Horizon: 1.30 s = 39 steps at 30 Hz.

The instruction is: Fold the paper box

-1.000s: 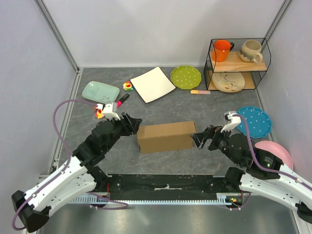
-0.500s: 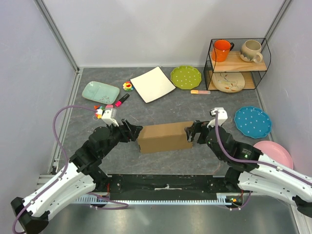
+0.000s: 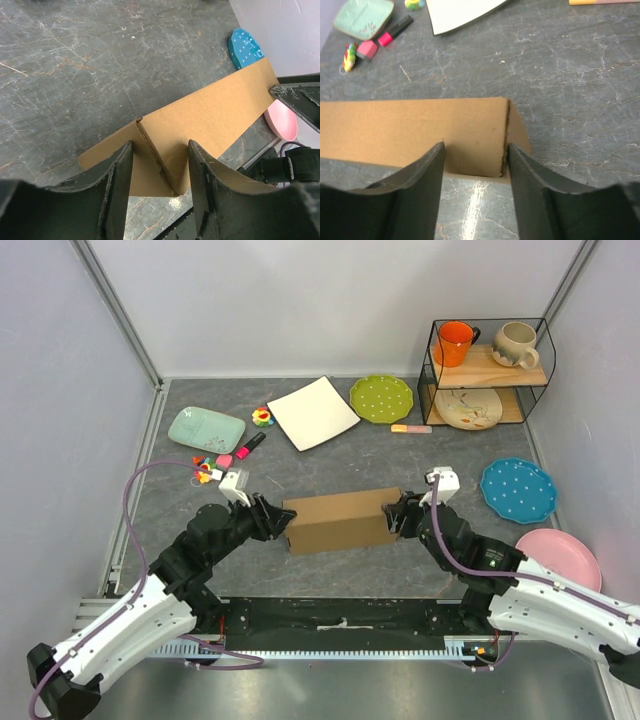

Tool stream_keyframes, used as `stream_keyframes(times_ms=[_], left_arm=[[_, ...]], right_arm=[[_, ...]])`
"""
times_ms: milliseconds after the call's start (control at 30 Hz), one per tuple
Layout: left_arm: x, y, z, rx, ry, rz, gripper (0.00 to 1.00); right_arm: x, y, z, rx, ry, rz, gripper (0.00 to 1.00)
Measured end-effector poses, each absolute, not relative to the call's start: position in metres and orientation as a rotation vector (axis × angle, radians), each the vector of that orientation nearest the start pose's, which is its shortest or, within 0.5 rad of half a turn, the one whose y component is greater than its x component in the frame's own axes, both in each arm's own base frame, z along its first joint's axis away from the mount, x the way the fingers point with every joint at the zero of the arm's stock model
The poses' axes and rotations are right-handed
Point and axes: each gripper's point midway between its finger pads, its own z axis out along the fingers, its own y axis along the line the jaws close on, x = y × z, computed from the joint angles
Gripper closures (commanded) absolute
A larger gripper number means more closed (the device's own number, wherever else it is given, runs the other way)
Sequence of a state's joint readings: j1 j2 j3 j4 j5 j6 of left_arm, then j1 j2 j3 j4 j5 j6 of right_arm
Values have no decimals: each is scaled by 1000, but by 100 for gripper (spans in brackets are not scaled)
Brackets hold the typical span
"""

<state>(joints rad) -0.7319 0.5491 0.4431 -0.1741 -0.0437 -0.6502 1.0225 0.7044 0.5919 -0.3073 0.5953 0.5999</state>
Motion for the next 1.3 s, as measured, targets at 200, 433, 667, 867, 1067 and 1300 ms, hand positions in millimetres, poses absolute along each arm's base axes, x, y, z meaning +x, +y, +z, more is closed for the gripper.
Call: stream_keyframes(times_ms=[200,433,667,867,1067,1300], left_arm=[[188,-195,185,54,1873,-961,73],[179,-193,187,58,1749,-1044,81],[180,-193,186,22,1687,-1089,83],[184,-190,185,-10,1680,-1080,82],[185,-190,185,-18,1679,-1078,79],[189,-191,187,-24,1705,-1056,75]], right_arm=[[200,176,188,12,1883,579,62],[184,170,187,42,1800,740,64],[184,171,185,112,1754,824,65],[189,173,183,208,1709,883,55],[186,177,179,223,1725,920,39],[182,180,179,158,1789,880,54]])
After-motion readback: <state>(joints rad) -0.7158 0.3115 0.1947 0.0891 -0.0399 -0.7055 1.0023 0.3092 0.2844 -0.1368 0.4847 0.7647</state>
